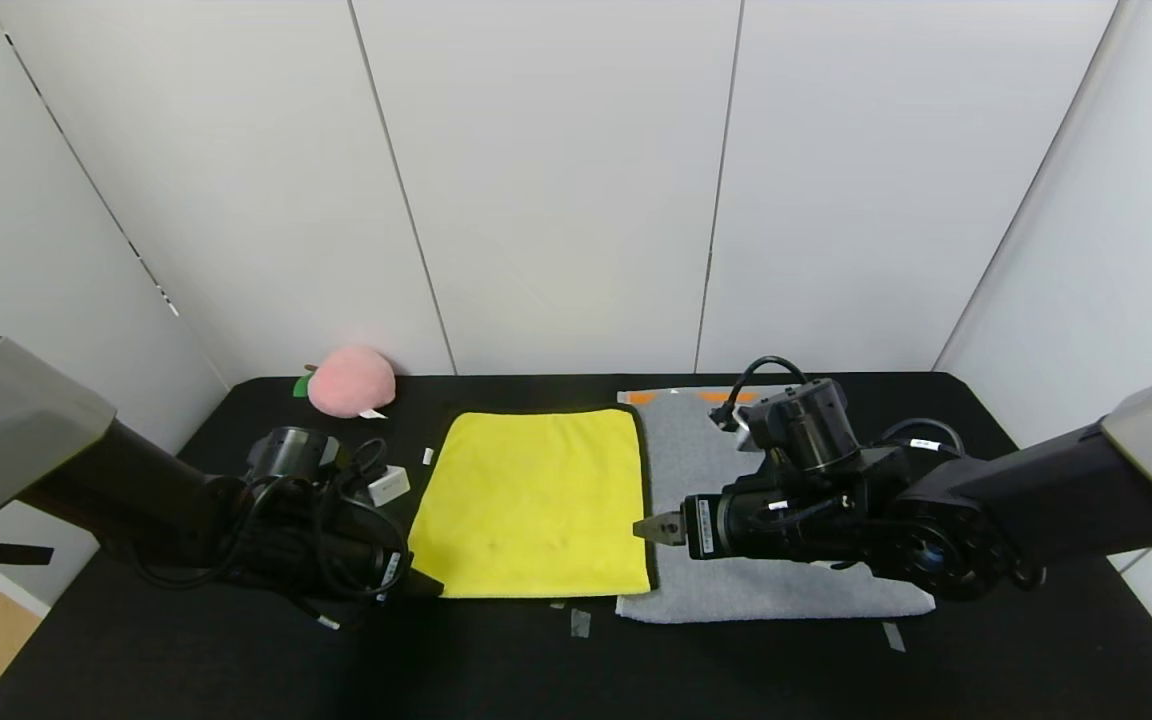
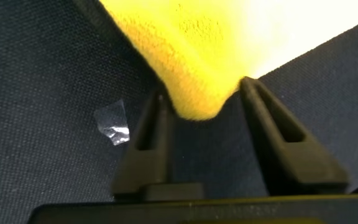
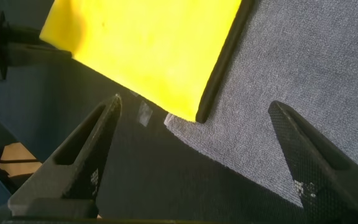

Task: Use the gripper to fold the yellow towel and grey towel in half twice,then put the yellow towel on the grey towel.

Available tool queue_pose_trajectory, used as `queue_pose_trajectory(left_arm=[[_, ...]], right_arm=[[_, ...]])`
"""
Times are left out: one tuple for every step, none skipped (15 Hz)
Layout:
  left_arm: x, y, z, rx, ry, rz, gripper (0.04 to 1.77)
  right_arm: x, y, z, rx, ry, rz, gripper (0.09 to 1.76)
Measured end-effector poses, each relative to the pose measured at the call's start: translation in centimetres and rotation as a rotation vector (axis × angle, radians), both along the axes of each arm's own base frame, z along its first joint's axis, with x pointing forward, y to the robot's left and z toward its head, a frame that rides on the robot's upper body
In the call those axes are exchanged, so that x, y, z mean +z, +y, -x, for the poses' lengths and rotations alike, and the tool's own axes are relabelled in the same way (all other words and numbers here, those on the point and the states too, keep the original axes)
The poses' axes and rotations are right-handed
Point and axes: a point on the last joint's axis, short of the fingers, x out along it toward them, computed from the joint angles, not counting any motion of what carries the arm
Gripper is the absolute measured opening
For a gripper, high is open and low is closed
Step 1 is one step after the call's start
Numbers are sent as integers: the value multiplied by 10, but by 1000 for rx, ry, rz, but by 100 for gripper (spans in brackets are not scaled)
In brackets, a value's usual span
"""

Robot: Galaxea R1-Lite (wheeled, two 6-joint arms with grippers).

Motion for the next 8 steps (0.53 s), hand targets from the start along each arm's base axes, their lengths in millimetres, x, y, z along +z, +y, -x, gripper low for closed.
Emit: queue_pose_trajectory(left_arm=[[-1, 0, 0, 0, 6, -1, 25], [-2, 0, 0, -1, 4, -1, 10], [-2, 0, 0, -1, 5, -1, 10], [-2, 0, -1, 0, 5, -2, 10], [-3, 0, -1, 0, 6, -2, 10], [-3, 0, -1, 0, 6, -2, 10], [-3, 0, -1, 0, 6, -2, 10], [-3, 0, -1, 0, 6, -2, 10]], right_arm=[[0, 0, 0, 0, 0, 0, 171], [-1, 0, 0, 0, 1, 1, 171], [-1, 0, 0, 0, 2, 2, 171], [-1, 0, 0, 0, 2, 1, 171], [-2, 0, 0, 0, 3, 2, 171], [-2, 0, -1, 0, 3, 2, 171], [-2, 0, -1, 0, 4, 2, 171], [-2, 0, -1, 0, 4, 3, 171]])
